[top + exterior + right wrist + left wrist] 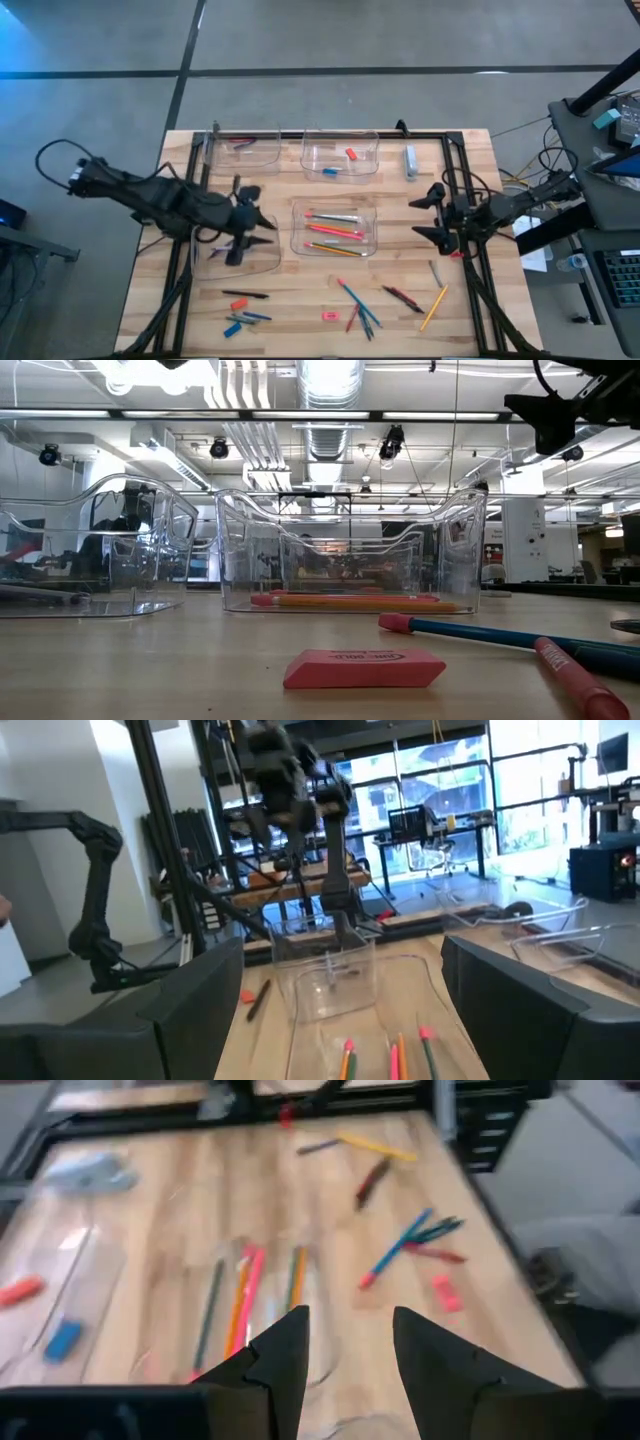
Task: Sort crayons/erasers/pens/pencils in bins
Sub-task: Put the left black pen into the bottom left transparent bin
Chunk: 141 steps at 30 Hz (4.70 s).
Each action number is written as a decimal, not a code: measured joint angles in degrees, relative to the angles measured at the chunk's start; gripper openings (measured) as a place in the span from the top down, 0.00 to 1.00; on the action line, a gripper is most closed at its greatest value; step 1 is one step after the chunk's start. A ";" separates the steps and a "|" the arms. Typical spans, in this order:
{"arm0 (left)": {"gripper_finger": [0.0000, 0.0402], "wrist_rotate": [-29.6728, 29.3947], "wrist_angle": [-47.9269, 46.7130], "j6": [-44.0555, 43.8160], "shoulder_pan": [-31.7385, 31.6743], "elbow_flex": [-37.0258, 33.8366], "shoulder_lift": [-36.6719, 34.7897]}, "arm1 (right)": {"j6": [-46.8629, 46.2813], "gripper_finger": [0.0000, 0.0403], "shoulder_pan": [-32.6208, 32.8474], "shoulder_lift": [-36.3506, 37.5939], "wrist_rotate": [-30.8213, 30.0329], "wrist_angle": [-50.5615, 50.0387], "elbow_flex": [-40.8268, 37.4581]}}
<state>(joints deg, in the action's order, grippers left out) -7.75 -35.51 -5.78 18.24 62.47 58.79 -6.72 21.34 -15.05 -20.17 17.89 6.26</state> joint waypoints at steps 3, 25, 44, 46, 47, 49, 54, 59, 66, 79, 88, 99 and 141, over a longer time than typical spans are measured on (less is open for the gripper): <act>0.67 -0.03 -8.19 -1.44 4.23 7.97 6.60 | -0.95 0.19 0.02 -0.38 0.01 -0.06 -0.31; 0.67 0.72 -28.03 -23.92 25.84 25.32 36.71 | -4.32 0.19 0.01 -4.17 0.00 -0.11 -0.70; 0.67 3.04 -16.78 -30.97 28.69 15.15 40.13 | -9.36 0.19 0.02 -8.74 -0.78 0.34 -0.70; 0.67 3.13 -15.00 -32.11 28.77 12.19 39.10 | -9.36 0.19 0.02 -8.76 -0.79 0.97 -0.72; 0.67 3.14 -14.40 -32.86 28.81 10.59 38.66 | -9.36 0.19 0.02 -8.76 -0.80 1.12 -0.72; 0.67 3.21 -12.70 -34.11 28.81 7.69 38.02 | -9.36 0.19 0.02 -8.76 -0.82 1.30 -0.72; 0.67 3.15 -7.64 -34.45 28.49 2.07 37.61 | -9.32 0.19 0.02 -8.74 -0.85 1.30 -0.72; 0.67 1.38 -5.89 -35.98 26.70 -0.96 37.63 | -9.33 0.19 0.02 -8.74 -0.86 1.34 -0.72; 0.67 0.44 -5.18 -35.63 24.41 -2.69 37.66 | -9.33 0.19 0.02 -8.74 -0.89 1.51 -0.72; 0.67 -0.13 1.83 -35.46 23.39 -7.63 37.48 | -9.29 0.19 0.02 -8.74 -0.89 1.50 -0.72; 0.67 0.18 2.47 -35.53 23.37 -8.72 37.48 | -9.27 0.19 0.02 -8.74 -0.89 1.49 -0.72; 0.67 1.90 -6.67 -34.19 23.35 -6.09 37.24 | -9.29 0.19 0.02 -8.74 -0.89 1.45 -0.72; 0.67 1.48 -13.78 -14.64 23.74 3.71 44.21 | -9.40 0.19 0.02 -8.74 -0.91 1.03 -1.07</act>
<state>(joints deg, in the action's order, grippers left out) -6.27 -49.29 -20.41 41.98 66.18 103.00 -16.12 21.37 -23.79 -21.08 18.92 5.19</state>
